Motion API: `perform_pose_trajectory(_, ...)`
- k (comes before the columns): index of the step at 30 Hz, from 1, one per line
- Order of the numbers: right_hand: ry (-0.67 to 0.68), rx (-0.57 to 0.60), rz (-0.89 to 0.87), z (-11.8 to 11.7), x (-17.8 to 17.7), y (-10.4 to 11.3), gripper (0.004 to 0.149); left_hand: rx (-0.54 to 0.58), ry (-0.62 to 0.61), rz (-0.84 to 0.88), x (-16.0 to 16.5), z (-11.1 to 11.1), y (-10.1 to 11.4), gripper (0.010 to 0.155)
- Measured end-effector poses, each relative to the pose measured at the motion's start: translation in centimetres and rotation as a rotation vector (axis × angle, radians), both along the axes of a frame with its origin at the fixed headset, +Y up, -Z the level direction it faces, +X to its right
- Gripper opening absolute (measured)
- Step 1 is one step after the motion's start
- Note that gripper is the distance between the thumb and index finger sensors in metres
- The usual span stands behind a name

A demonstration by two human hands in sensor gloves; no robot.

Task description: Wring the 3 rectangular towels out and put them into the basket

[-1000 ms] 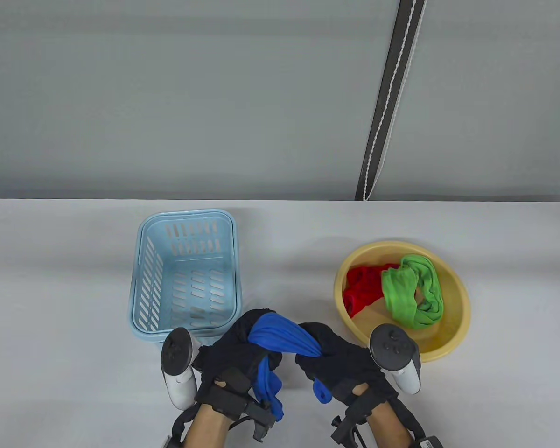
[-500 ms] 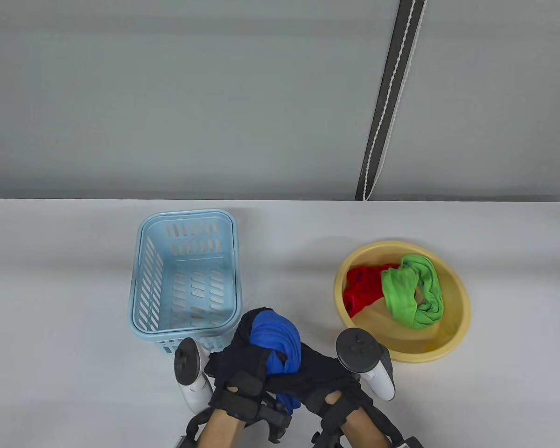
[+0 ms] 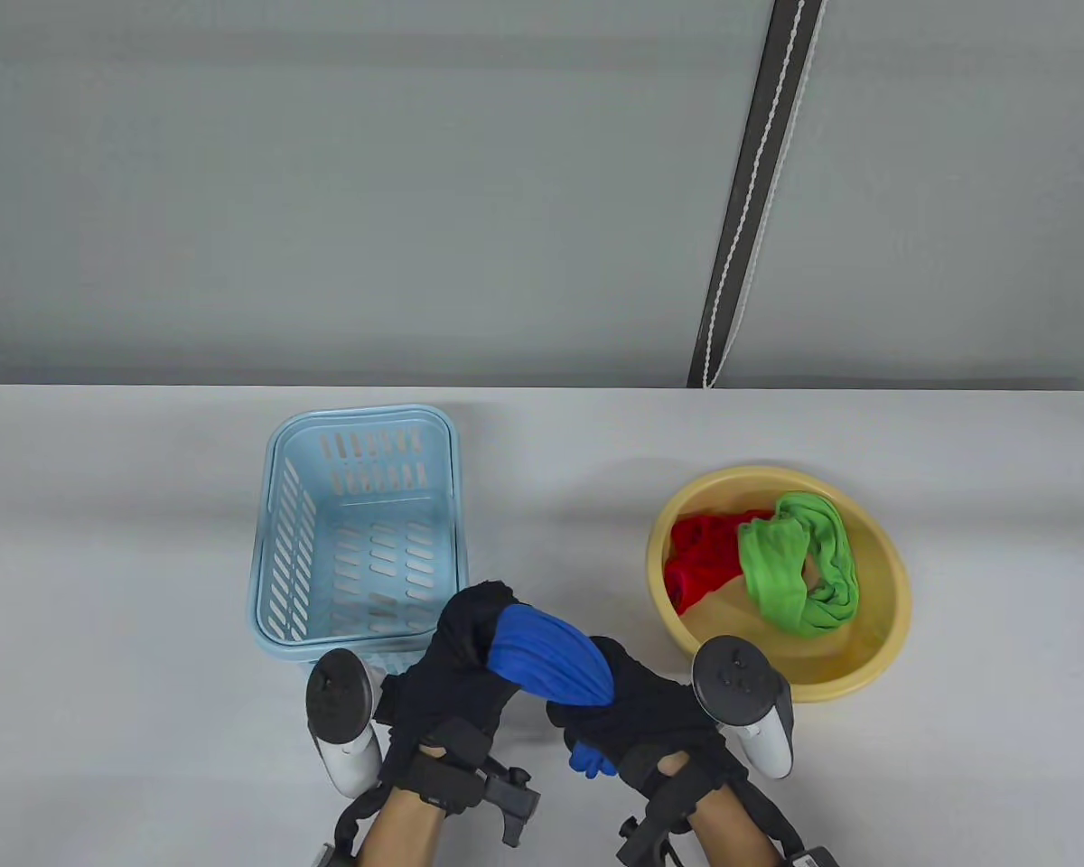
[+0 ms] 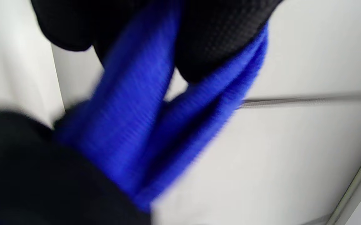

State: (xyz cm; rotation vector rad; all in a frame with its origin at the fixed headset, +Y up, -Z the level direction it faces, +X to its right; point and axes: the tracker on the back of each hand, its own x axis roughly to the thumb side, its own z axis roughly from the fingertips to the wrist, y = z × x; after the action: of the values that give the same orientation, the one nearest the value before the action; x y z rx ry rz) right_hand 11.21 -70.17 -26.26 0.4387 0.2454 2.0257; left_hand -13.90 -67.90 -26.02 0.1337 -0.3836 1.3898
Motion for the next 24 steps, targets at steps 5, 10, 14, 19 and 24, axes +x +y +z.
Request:
perform_pose_trajectory(5, -0.144, 0.083, 0.241, -0.3, 1.9, -0.1, 0.048, 0.334, 0.157, -0.656, 1.2, 1.3, 1.4, 0.075)
perform_pose_trajectory(10, -0.173, -0.030, 0.261, -1.1, 3.7, -0.1, 0.045, 0.689, 0.094, -1.021, 4.2, 3.5, 2.5, 0.090)
perform_pose_trajectory(14, 0.025, -0.183, 0.181, -1.5, 3.7, -0.5, 0.045, 0.939, 0.033, -1.363, 7.5, 4.9, 1.9, 0.107)
perform_pose_trajectory(19, 0.281, -0.348, 0.074, -1.4, 2.4, -1.3, 0.045, 0.959, -0.014, -1.469, 9.1, 4.4, 0.3, 0.112)
perform_pose_trajectory(24, 0.391, -0.431, -0.052, -1.3, 1.4, -1.8, 0.044, 0.913, 0.007, -1.332, 8.7, 3.5, 0.3, 0.091)
